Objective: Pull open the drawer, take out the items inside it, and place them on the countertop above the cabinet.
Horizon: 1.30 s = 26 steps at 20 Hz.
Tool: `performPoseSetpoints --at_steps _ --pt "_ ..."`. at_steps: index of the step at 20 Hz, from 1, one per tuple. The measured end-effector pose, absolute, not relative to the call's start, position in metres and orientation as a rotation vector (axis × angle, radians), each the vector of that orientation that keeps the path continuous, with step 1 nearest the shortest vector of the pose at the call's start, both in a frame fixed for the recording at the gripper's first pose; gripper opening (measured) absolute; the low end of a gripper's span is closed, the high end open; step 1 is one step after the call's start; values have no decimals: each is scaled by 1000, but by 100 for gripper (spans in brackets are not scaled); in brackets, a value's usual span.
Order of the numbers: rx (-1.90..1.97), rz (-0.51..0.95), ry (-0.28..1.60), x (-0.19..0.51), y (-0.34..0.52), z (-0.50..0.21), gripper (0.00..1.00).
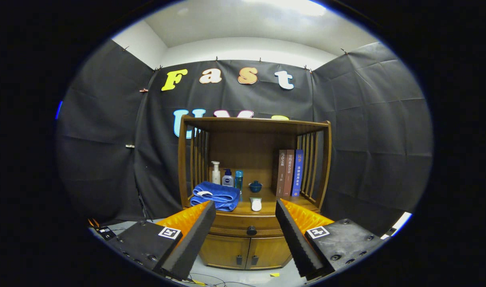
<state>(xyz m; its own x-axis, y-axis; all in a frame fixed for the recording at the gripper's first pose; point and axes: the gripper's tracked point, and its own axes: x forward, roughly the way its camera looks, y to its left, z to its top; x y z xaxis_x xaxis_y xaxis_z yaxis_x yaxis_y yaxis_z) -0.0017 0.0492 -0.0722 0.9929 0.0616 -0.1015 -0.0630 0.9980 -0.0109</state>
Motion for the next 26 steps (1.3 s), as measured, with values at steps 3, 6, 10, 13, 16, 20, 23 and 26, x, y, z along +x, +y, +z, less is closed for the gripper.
performPoseSetpoints --at_steps 3,6,10,13,16,20,23,26 --pt "-23 81 106 -1 63 -74 99" --pt "-27 95 103 2 73 -76 99" --pt "-11 102 111 1 71 -81 99" --pt "2 95 115 2 68 -83 99" --pt "24 87 103 3 65 -82 99" --pt "-5 72 127 3 58 -90 99" --pt "-1 76 129 4 60 -94 99" --pt "27 81 135 6 59 -96 99"
